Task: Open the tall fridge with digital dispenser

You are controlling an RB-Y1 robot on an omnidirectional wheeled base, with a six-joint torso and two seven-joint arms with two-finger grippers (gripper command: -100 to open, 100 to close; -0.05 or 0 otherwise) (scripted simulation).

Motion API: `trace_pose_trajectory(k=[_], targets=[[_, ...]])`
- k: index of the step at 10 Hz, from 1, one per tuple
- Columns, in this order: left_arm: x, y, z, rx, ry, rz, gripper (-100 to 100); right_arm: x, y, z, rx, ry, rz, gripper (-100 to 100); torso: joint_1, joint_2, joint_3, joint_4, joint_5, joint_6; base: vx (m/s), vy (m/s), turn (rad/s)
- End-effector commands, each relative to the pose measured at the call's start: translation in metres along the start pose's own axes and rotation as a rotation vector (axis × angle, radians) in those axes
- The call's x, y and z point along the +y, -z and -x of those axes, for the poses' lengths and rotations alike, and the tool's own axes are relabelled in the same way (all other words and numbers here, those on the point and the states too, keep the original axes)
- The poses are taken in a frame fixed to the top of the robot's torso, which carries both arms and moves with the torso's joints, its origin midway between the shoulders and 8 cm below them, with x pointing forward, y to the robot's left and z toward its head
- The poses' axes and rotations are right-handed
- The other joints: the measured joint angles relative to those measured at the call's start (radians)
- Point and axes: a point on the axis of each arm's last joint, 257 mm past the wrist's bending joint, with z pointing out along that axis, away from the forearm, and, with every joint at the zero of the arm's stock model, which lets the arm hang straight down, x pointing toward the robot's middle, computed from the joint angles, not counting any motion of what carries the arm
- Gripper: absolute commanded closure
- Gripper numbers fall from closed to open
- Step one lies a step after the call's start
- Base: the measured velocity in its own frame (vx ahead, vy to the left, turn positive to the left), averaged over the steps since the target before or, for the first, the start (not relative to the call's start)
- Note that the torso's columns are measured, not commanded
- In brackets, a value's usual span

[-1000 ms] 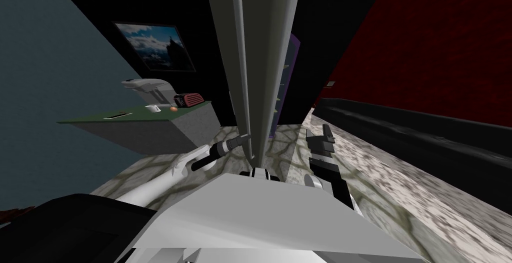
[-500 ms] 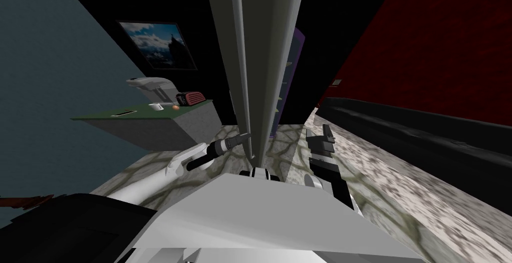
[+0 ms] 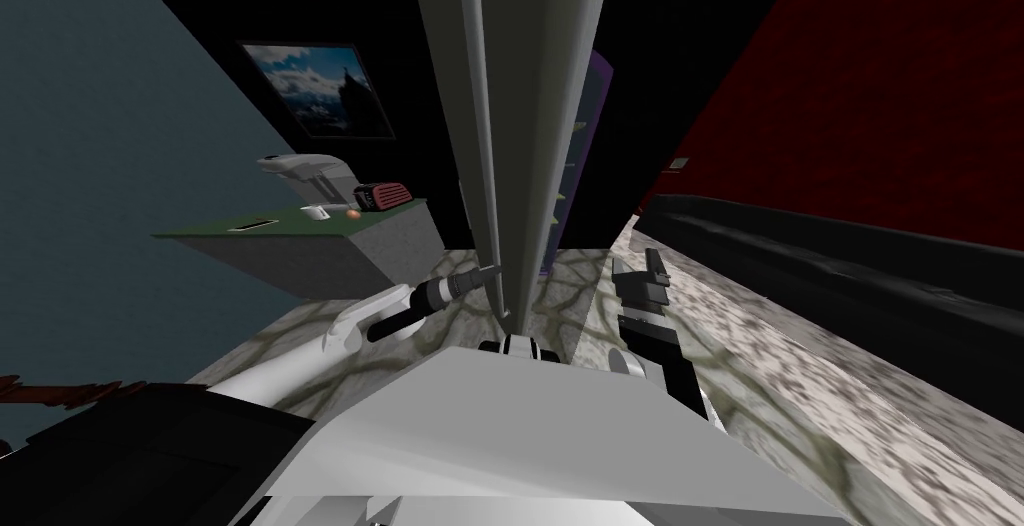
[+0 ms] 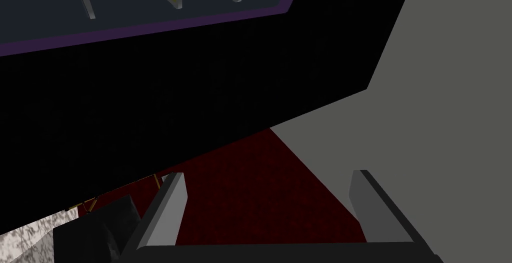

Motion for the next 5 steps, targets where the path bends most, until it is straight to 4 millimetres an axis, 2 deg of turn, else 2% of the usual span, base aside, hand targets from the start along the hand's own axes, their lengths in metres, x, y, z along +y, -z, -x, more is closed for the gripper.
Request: trace_pose_trajectory(k=[1, 5], targets=[[0.0049, 0.0011, 0.0011, -0.003, -0.002, 0.013, 0, 0.0000, 0.0000, 0.0000, 0.000, 0.000, 0.000, 0, 0.004, -0.003, -0.002, -0.002, 0.002, -0.001, 0.000, 0.000, 0.000], [0.0148, 0.0031, 0.0044, -0.010, -0.007, 0.040, 0, 0.0000, 0.0000, 0.0000, 0.000, 0.000, 0.000, 0, 0.010, -0.012, -0.007, -0.007, 0.004, -0.003, 0.000, 0.000, 0.000]])
